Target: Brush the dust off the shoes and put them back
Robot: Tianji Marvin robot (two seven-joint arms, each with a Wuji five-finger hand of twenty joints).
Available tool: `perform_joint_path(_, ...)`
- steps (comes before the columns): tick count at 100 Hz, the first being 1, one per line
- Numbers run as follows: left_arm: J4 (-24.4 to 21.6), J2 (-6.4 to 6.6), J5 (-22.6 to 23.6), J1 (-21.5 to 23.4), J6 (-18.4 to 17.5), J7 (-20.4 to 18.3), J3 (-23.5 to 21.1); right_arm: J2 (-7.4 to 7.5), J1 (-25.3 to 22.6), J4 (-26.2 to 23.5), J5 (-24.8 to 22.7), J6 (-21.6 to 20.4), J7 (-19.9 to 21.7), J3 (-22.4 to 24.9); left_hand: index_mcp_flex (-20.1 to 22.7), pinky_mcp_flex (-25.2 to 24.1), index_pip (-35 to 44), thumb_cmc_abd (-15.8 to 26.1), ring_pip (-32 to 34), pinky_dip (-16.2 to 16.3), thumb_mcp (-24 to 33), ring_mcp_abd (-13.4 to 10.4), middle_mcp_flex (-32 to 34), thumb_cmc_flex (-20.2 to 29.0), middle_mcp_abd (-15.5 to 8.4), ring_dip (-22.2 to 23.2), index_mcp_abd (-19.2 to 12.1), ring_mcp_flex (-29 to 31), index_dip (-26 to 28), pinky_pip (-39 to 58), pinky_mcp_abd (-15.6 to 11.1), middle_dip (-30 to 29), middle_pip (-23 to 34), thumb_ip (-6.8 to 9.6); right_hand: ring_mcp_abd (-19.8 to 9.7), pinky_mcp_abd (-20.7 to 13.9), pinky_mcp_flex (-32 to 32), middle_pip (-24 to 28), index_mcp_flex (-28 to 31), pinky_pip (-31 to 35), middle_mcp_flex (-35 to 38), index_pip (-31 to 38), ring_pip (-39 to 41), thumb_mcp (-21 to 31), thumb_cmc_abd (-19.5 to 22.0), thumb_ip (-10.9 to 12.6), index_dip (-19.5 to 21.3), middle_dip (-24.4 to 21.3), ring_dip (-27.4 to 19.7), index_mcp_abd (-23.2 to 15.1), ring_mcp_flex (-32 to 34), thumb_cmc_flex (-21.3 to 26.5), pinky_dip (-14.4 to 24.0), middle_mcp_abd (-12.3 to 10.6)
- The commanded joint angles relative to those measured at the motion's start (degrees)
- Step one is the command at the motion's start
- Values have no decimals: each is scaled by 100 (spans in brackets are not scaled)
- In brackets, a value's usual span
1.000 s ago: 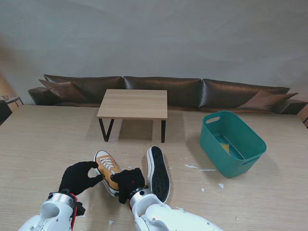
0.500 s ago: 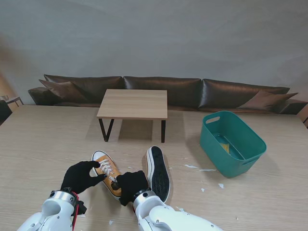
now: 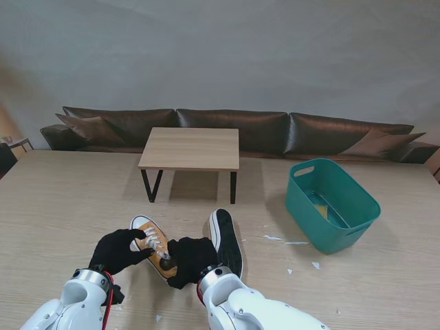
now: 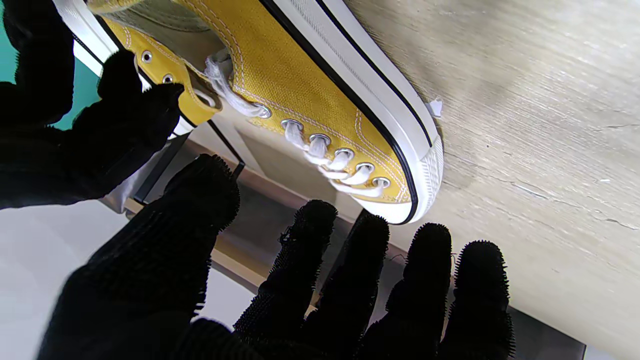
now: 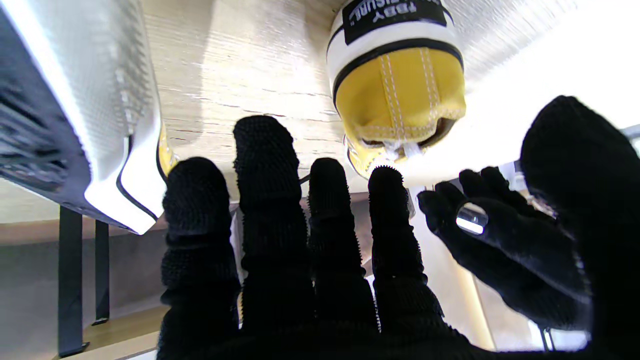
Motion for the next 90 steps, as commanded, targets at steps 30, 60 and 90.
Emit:
perform_joint_path(30, -241, 43, 31, 67, -67, -357, 28, 115, -739, -715, 652, -572, -43, 882, -37, -52, -131, 208, -94, 73, -188, 136, 63, 80, 83, -35, -16, 8, -1, -117, 116, 22, -49, 151, 468, 513, -1494, -684, -320, -1214, -689, -349, -1588, -1261, 1282, 369, -189, -545, -699, -338, -869, -203, -532, 230)
perform_joint_path(60, -695, 123, 208, 168, 123, -809, 124, 202, -1587, -1316, 997, -1203, -304, 2048, -54, 33, -243, 288, 424, 873, -482, 153, 105, 66, 131, 411, -263, 148, -194, 649, 37, 120, 12, 167, 592, 506, -1634, -713, -118, -1335, -599, -412, -1633, -1584, 1651, 526, -130, -578, -724, -354, -934, -1, -564, 332)
perform_joint_path(90, -1079, 229, 664, 124, 522, -1387, 310, 267, -2166, -1457, 1362, -1906, -316, 3009, 51, -280, -282, 215, 2797, 337, -689, 65, 429, -231, 130, 2178, -694, 630, -473, 5595, -389, 1863, 705, 126, 676, 529, -1641, -787, 37, -1327, -320, -498, -1606, -1313, 1640, 550, -87, -591, -703, -305, -859, 40, -518, 389)
